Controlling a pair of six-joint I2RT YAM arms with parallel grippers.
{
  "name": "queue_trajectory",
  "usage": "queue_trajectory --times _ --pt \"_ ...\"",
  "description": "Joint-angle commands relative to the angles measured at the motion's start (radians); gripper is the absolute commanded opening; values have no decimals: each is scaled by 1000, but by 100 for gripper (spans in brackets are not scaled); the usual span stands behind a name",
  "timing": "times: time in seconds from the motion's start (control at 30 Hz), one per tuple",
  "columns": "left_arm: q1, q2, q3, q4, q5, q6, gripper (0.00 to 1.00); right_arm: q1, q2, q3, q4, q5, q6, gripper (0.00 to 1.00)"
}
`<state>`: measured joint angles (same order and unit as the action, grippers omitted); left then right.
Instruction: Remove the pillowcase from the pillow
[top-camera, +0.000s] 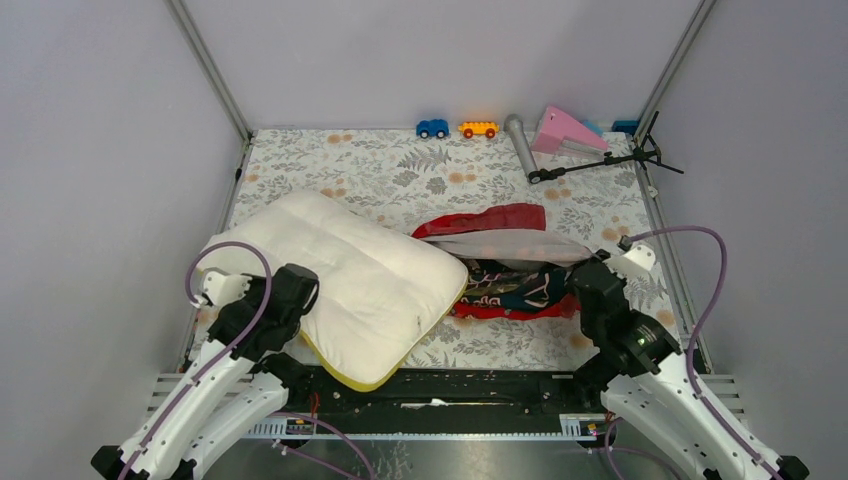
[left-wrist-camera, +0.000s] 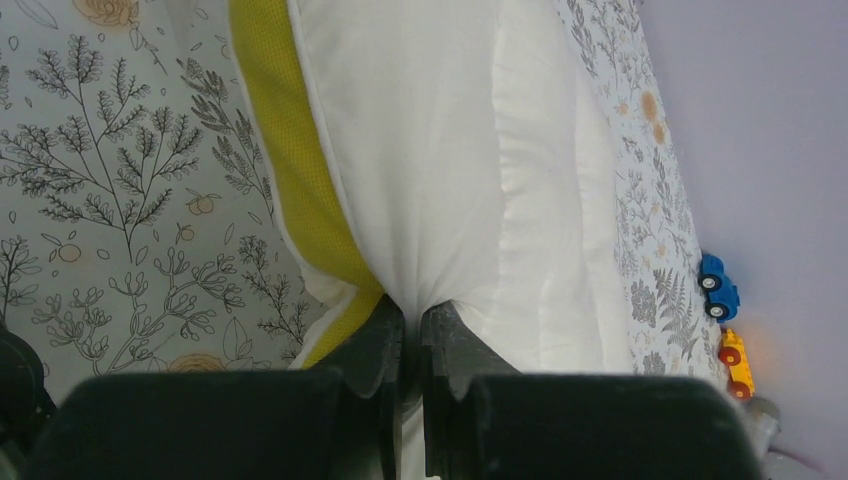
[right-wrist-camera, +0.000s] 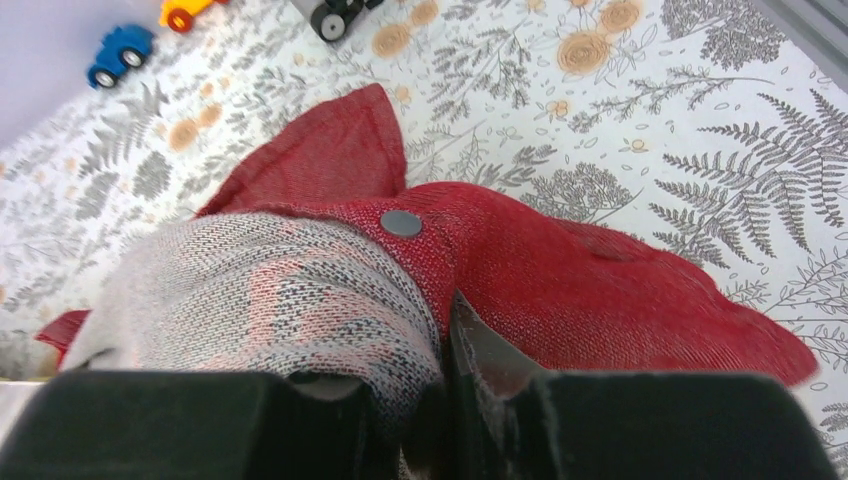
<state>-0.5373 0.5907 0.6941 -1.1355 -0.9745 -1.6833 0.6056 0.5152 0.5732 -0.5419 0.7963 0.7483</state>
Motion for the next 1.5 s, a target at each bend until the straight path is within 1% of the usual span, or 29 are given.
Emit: queue_trajectory --times 0.0,0.1,0.13,0.17,0.23,0.27,0.37,0.43,0.5,0.57,0.6,0.7,0.77,0.83,0.9,1.07,1.13,1.3,1.47 --pt "10 7 62 142 -91 131 2 -12 -55 -3 59 99 -5 0" --pt "10 34 65 264 -31 297 9 -13 -63 -8 75 83 -11 0" --pt "10 46 68 286 -16 324 12 -13 -62 -9 82 74 -14 0" --pt "10 62 76 292 -7 333 19 -13 -60 -11 83 69 -9 0" --pt "10 93 93 292 -6 348 41 -12 -56 -15 100 50 -17 0" --pt "10 108 103 288 -6 355 50 -12 -53 -18 108 34 -21 0" --pt "10 145 150 268 11 389 74 -12 -40 -30 144 -23 -48 0" --pt "10 161 200 284 45 468 84 -12 -20 -34 159 -58 -58 0" --pt "10 182 253 292 84 552 91 -13 6 -38 177 -102 -75 0" --pt "10 200 301 303 128 626 93 -12 34 -40 201 -147 -93 0" --pt "9 207 318 331 169 692 94 -12 43 -43 208 -165 -98 0" --pt "8 222 327 479 419 959 98 -12 59 -50 235 -214 -116 0" --pt "8 245 315 551 582 1022 99 -12 66 -53 244 -232 -119 0" --pt "-2 290 313 578 659 1032 99 -12 74 -52 248 -240 -119 0" --pt "-54 357 324 578 662 1054 99 -13 82 -51 248 -247 -121 0" --pt "-298 531 404 534 506 1127 99 -12 98 -49 249 -275 -127 0" --pt "-376 603 448 519 466 1162 99 -13 109 -47 248 -285 -128 0" --pt "-468 753 514 476 471 1227 99 -13 132 -45 249 -299 -127 0" --pt "-493 882 541 464 552 1245 99 -12 135 -45 247 -298 -129 0"
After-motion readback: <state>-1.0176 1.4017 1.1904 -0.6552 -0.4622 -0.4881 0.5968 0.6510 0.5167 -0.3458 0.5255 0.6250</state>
